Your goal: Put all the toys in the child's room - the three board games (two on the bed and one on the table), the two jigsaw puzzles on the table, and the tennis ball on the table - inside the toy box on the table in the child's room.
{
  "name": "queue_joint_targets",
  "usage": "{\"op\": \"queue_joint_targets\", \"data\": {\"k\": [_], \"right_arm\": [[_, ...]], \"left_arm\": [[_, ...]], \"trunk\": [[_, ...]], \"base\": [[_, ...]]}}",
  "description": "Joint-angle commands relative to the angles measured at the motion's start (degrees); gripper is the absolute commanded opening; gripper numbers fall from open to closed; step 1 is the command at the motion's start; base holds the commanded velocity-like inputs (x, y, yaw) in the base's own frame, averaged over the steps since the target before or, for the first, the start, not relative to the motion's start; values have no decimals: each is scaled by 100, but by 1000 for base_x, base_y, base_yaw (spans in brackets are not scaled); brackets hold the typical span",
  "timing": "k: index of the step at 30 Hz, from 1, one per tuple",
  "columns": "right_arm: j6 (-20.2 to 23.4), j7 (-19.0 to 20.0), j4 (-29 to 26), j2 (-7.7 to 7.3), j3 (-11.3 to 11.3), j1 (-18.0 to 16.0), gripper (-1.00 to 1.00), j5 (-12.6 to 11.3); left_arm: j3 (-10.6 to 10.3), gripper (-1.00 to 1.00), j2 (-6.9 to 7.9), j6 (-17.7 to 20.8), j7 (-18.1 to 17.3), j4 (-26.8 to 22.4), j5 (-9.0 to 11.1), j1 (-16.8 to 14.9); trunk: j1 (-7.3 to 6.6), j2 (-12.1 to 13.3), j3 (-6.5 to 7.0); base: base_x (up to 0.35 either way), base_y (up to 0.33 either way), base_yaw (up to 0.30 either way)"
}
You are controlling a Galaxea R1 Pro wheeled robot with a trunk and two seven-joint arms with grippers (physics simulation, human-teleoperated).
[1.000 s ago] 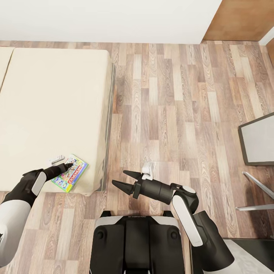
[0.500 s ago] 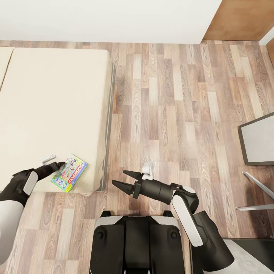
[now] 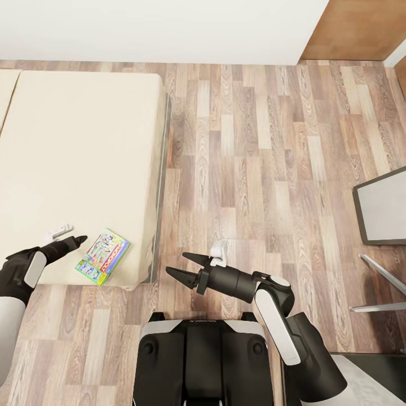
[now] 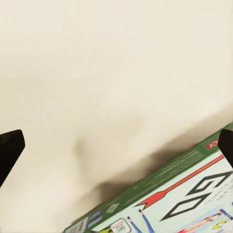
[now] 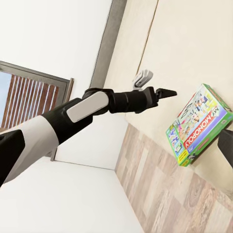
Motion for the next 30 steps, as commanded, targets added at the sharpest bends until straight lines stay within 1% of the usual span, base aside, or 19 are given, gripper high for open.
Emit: {"op": "queue_joint_targets", "data": {"k": [1, 8, 11, 12, 19, 30], "right_arm": [[41, -4, -1, 2, -3, -2, 100, -36], [40, -6, -1, 10, -2, -2, 100, -35], [40, -6, -1, 10, 3, -2, 100, -34], [44, -7, -1, 11, 20, -2, 100, -30], [41, -7, -1, 11, 66, -2, 100, -28], [40, -7, -1, 10, 76, -2, 100, -28]], "left_arm": [[22, 100, 0, 47, -15, -6, 24, -2], [31, 100, 12, 107, 91, -9, 13, -2], [30, 100, 9, 159, 306, -9, 27, -2], [27, 100, 4, 303, 477, -5, 33, -2], [26, 100, 6, 512, 558, 20, 39, -2], [25, 100, 15, 976, 566, 31, 44, -2]], "trunk": [[3, -9, -6], [3, -9, -6], [3, -9, -6], [3, -9, -6], [3, -9, -6], [3, -9, -6]], "base": [[0, 0, 0], [0, 0, 0], [0, 0, 0], [0, 0, 0], [0, 0, 0], [0, 0, 0]]}}
